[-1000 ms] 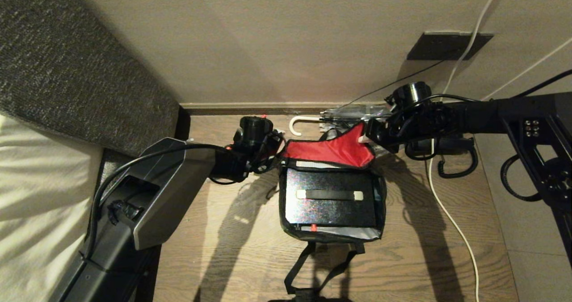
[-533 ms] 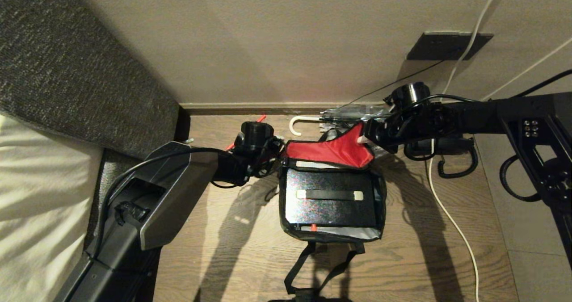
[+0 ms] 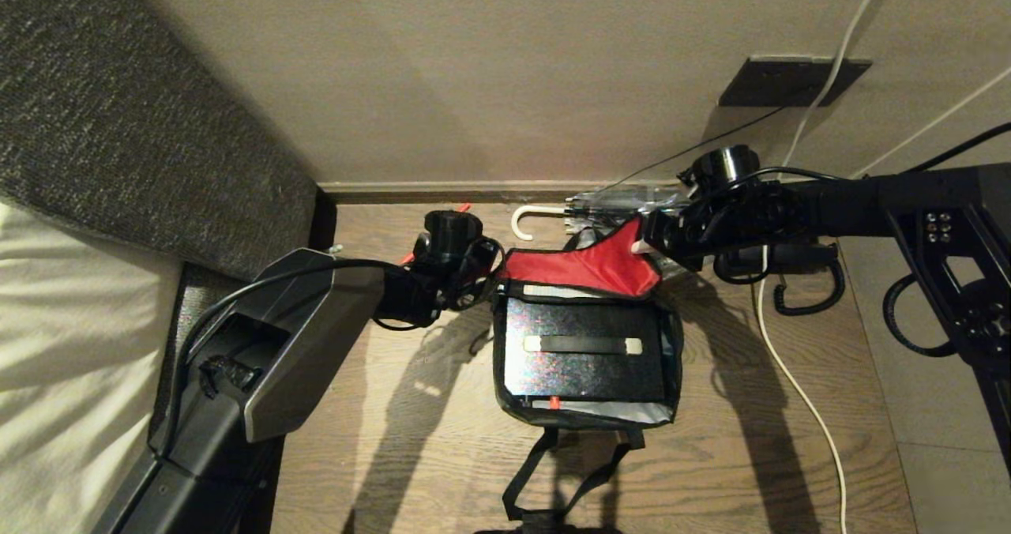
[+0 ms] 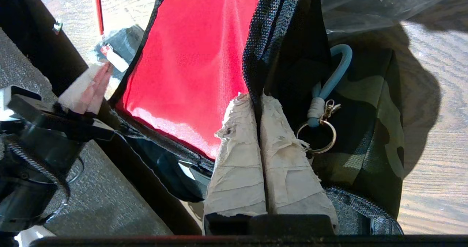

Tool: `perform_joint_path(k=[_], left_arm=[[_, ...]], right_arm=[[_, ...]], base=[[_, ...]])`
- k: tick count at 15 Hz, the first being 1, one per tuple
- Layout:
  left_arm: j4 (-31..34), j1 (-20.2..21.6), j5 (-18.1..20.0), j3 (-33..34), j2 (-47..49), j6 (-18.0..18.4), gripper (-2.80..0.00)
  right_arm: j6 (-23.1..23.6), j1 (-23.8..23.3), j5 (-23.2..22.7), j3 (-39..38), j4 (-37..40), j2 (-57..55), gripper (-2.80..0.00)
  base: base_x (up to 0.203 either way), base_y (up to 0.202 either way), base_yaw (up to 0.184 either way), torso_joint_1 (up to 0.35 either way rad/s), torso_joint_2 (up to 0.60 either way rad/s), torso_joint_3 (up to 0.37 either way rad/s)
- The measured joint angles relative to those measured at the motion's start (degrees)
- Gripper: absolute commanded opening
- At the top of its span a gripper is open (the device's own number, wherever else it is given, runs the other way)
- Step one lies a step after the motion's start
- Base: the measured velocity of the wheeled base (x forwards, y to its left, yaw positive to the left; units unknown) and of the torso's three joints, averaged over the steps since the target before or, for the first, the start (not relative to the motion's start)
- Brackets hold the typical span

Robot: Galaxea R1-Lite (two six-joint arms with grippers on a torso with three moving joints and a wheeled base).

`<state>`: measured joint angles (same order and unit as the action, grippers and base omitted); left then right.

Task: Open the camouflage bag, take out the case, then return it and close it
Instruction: Close the top of the storage box

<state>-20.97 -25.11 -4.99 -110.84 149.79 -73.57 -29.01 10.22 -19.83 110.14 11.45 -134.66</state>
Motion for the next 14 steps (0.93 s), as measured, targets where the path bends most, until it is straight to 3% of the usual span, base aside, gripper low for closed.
perform_joint_path(k=[9, 11, 12, 14], left_arm=[[6.36, 0.78, -0.02, 0.06, -0.01, 2.37, -2.8], [6.72, 0.87, 1.94, 0.06, 0.02, 2.83, -2.8], [6.72, 0.94, 2.4, 0.06, 0.05, 3.14, 0.0], [6.51, 0.98, 2.57, 0.11, 0.18, 3.18, 0.0]], right_arm=[[0.05, 0.26, 0.0, 0.37, 0.01, -0.01, -2.8], [0.07, 0.26, -0.01, 0.48, -0.08, -0.09, -2.8], [0.07, 0.33, 0.0, 0.48, -0.08, -0.15, -2.8], [0.02, 0.45, 0.0, 0.5, -0.1, -0.29, -2.8]], base=[[0.0, 0.0, 0.0, 0.0, 0.0, 0.0], [0.0, 0.0, 0.0, 0.0, 0.0, 0.0], [0.0, 0.0, 0.0, 0.0, 0.0, 0.0], [0.0, 0.0, 0.0, 0.0, 0.0, 0.0]])
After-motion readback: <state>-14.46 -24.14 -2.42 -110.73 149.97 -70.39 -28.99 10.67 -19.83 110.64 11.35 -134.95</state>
